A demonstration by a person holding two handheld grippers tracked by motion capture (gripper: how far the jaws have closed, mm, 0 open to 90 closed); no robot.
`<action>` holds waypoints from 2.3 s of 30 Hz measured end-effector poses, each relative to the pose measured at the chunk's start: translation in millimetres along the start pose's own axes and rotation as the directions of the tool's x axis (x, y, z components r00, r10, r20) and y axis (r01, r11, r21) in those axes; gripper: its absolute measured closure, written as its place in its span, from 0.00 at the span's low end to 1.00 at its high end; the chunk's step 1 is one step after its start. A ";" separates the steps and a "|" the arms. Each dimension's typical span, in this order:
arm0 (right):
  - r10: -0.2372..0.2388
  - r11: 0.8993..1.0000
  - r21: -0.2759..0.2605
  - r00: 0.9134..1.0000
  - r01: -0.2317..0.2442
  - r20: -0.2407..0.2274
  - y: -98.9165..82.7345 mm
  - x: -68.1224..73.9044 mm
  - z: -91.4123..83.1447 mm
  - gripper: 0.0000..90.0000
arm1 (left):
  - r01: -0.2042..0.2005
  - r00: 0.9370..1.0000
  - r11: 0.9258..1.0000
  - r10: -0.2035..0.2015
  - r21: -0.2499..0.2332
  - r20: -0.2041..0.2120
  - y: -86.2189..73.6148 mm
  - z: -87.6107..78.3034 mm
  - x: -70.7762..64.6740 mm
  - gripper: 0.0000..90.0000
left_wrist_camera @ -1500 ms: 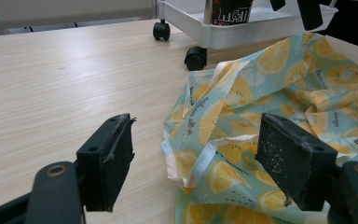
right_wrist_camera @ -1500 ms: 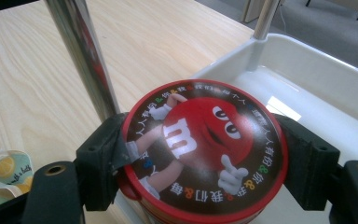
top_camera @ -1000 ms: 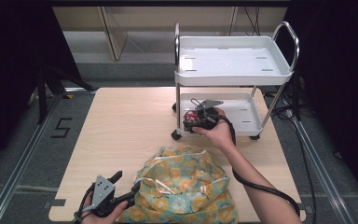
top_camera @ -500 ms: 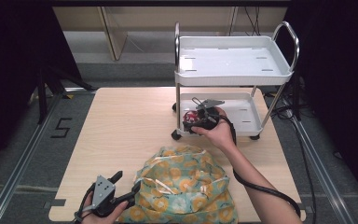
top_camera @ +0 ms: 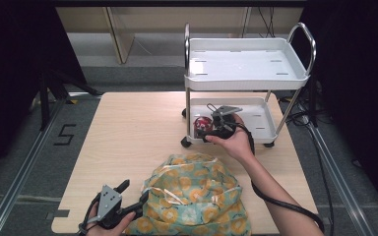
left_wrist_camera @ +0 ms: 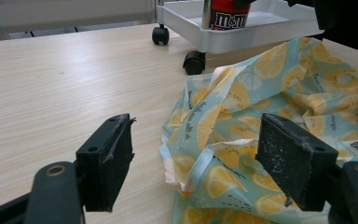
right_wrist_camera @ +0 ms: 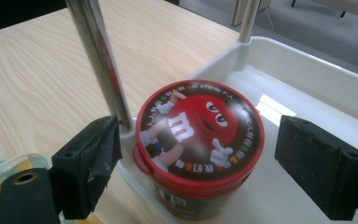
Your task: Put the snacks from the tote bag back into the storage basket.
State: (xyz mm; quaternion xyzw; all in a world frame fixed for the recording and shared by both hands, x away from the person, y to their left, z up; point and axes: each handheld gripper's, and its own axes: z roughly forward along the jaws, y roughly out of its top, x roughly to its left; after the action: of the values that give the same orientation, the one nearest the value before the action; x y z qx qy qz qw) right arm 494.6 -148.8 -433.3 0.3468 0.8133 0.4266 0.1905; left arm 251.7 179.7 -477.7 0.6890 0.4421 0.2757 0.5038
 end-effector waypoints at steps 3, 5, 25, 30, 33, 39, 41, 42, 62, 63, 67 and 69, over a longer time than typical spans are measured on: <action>0.004 1.000 -0.010 1.000 -0.005 -0.009 -0.9 0.8 -5.2 0.17 | 0.001 1.000 1.000 -0.001 0.002 -0.009 0.4 -0.5 0.4 0.29; 0.028 1.000 0.001 1.000 -0.028 -0.003 -2.7 2.5 -8.4 0.17 | 0.001 1.000 1.000 -0.001 0.002 -0.009 0.4 -0.5 0.4 0.29; 0.021 1.000 -0.007 1.000 -0.021 -0.021 -14.4 10.7 -46.4 0.17 | -0.003 1.000 1.000 0.003 -0.011 -0.004 0.4 0.4 -0.3 0.29; -0.013 1.000 -0.006 0.999 0.012 -0.029 -18.8 11.4 -55.2 0.17 | -0.004 1.000 1.000 0.004 -0.002 -0.015 0.6 -0.6 -0.3 0.29; -0.003 1.000 -0.001 1.000 0.003 -0.030 -23.5 13.0 -61.0 0.17 | -0.004 1.000 1.000 0.004 -0.005 -0.013 0.7 -0.9 -0.2 0.29; -0.021 1.000 -0.004 0.999 0.021 -0.029 -33.1 11.7 -74.4 0.17 | -0.003 1.000 1.000 0.003 -0.002 -0.018 0.6 -0.9 -1.0 0.29; -0.011 1.000 -0.002 1.000 0.011 -0.026 -36.9 11.9 -79.4 0.17 | -0.003 1.000 1.000 0.003 -0.003 -0.019 0.6 -0.9 -1.2 0.29; -0.002 1.000 -0.001 1.000 0.002 -0.025 -39.0 12.3 -81.8 0.17 | -0.003 1.000 1.000 0.003 -0.004 -0.020 0.5 -0.9 -1.2 0.28; 0.049 0.999 0.000 0.998 -0.049 0.025 -90.0 5.7 -121.0 0.17 | -0.001 1.000 1.000 0.001 -0.002 -0.022 -0.4 -0.6 -2.6 0.28; 0.061 0.998 0.004 0.998 -0.061 0.018 -93.0 6.6 -122.3 0.17 | -0.008 1.000 1.000 0.008 -0.003 -0.019 -0.4 -0.4 -2.4 0.28; 0.083 0.996 0.011 0.996 -0.083 0.026 -106.6 8.0 -129.0 0.17 | -0.005 1.000 1.000 0.004 -0.003 -0.022 -0.7 -0.2 -2.8 0.28; 0.095 0.995 0.016 0.995 -0.095 0.032 -112.5 8.6 -132.0 0.17 | -0.004 1.000 1.000 0.004 -0.002 -0.022 -0.7 -0.2 -2.4 0.28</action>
State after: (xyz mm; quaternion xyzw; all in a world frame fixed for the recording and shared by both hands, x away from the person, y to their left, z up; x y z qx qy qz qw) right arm 363.6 -261.3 -452.0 0.3934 0.7964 0.4226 0.1798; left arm 250.2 177.8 -478.1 0.6864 0.4459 0.2846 0.4990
